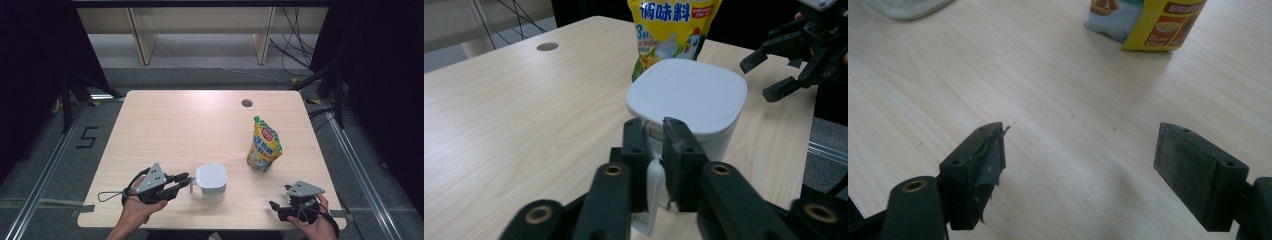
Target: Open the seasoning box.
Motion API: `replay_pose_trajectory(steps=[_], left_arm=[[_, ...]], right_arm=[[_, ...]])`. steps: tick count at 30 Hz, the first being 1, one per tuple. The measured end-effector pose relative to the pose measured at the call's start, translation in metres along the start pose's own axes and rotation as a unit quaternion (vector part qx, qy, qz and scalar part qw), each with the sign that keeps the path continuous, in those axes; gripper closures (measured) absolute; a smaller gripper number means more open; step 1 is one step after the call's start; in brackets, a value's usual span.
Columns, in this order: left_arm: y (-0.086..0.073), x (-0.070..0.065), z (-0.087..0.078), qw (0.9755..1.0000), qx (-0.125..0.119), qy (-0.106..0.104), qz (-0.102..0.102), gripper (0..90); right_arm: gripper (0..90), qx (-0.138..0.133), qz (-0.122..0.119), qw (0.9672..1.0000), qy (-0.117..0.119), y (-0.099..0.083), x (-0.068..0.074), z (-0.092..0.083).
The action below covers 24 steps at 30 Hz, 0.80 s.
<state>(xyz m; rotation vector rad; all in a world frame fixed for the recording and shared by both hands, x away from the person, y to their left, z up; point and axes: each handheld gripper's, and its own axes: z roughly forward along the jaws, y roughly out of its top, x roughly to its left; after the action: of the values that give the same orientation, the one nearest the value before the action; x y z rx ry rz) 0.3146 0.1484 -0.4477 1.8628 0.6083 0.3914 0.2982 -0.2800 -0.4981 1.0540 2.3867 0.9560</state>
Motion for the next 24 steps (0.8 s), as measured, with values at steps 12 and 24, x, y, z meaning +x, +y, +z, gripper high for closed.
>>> replay_pose_trajectory(steps=[12, 24], left_arm=[[0.013, -0.001, 0.008, 0.9998, -0.009, -0.016, 0.002, 89.0], [0.012, 0.001, 0.02, 0.9999, 0.0, -0.015, 0.002, 88.9]], right_arm=[[21.6, -0.007, -0.007, 0.9999, -0.01, 0.0, 0.0, 0.0], [21.6, -0.005, 0.004, 0.9999, -0.009, -0.002, 0.001, -0.002]])
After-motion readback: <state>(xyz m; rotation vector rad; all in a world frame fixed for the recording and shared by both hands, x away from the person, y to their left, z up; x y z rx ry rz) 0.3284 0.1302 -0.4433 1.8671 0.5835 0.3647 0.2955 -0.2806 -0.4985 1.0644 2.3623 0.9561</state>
